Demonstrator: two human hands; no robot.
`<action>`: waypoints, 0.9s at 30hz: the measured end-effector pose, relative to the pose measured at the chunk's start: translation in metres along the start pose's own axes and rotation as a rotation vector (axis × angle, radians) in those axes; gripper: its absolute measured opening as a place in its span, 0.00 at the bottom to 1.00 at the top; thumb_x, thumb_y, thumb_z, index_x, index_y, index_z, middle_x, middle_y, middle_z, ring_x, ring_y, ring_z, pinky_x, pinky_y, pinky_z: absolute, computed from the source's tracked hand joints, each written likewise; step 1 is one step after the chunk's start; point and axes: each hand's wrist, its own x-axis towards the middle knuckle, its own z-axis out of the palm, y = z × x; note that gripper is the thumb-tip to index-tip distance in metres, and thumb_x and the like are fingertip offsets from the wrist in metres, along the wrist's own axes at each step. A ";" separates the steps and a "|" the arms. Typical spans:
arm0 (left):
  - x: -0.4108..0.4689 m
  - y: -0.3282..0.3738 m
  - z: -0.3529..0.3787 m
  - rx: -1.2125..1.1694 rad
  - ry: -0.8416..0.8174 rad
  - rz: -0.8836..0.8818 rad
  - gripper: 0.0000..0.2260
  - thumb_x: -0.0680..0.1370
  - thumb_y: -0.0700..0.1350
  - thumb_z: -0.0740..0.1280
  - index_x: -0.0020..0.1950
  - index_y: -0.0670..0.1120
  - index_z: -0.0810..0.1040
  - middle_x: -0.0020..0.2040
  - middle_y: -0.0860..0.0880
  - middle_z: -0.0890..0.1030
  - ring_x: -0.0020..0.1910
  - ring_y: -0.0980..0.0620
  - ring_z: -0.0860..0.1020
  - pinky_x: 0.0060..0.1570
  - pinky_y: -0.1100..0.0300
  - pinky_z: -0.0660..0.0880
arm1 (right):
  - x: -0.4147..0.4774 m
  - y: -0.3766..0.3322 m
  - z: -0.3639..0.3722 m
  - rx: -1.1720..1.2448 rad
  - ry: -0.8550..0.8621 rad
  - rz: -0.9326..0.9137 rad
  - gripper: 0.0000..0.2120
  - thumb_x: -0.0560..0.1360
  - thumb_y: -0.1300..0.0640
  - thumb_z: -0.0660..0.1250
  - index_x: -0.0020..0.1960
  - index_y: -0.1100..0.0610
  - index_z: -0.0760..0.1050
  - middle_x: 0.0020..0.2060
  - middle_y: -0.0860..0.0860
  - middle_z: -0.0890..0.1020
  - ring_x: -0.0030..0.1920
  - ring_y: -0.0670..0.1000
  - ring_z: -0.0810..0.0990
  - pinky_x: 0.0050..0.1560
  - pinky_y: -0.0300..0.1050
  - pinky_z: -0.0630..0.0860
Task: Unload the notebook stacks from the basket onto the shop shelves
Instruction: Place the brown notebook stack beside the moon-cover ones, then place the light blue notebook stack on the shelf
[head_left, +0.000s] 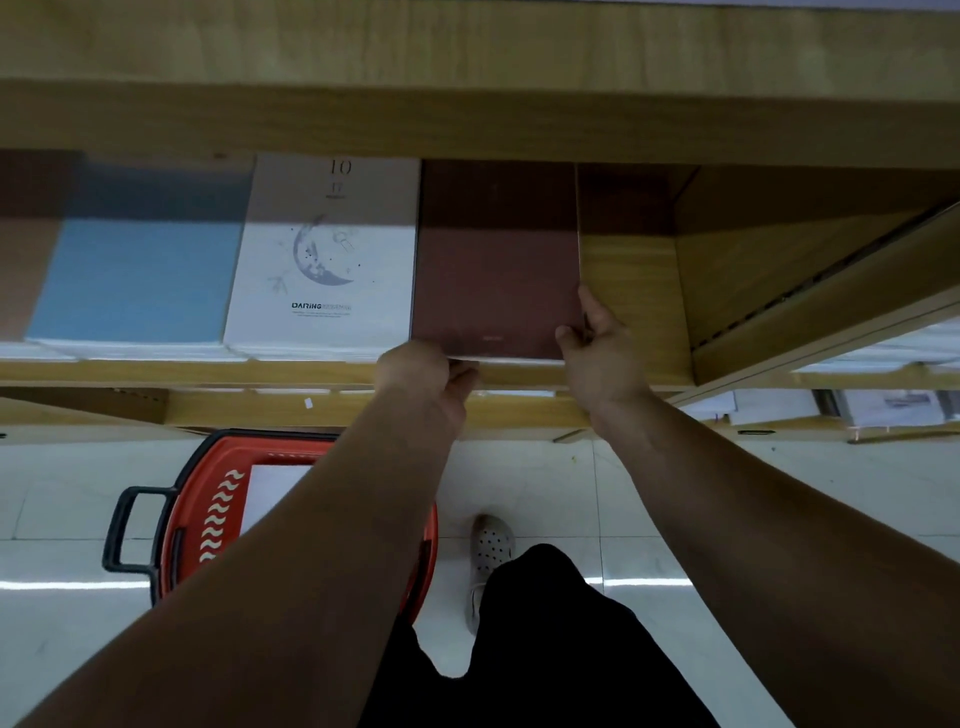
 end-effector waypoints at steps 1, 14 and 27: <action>-0.001 0.000 -0.002 0.000 -0.020 0.005 0.10 0.82 0.33 0.58 0.45 0.41 0.76 0.44 0.40 0.80 0.46 0.41 0.80 0.53 0.45 0.80 | 0.000 0.001 0.000 0.004 -0.006 0.003 0.28 0.84 0.59 0.62 0.81 0.46 0.60 0.76 0.49 0.70 0.74 0.49 0.71 0.72 0.40 0.68; -0.009 -0.017 -0.113 0.261 -0.197 0.000 0.11 0.84 0.36 0.60 0.66 0.41 0.74 0.57 0.39 0.81 0.50 0.40 0.83 0.51 0.48 0.80 | -0.083 0.049 0.047 0.182 0.337 0.067 0.25 0.80 0.55 0.69 0.76 0.50 0.69 0.61 0.56 0.78 0.53 0.49 0.79 0.59 0.49 0.76; 0.136 -0.053 -0.387 0.883 0.013 0.181 0.19 0.82 0.47 0.66 0.74 0.52 0.71 0.68 0.47 0.77 0.53 0.51 0.78 0.37 0.61 0.75 | -0.135 0.154 0.299 -0.181 -0.189 0.326 0.22 0.79 0.49 0.70 0.71 0.44 0.71 0.64 0.48 0.79 0.54 0.50 0.83 0.53 0.47 0.82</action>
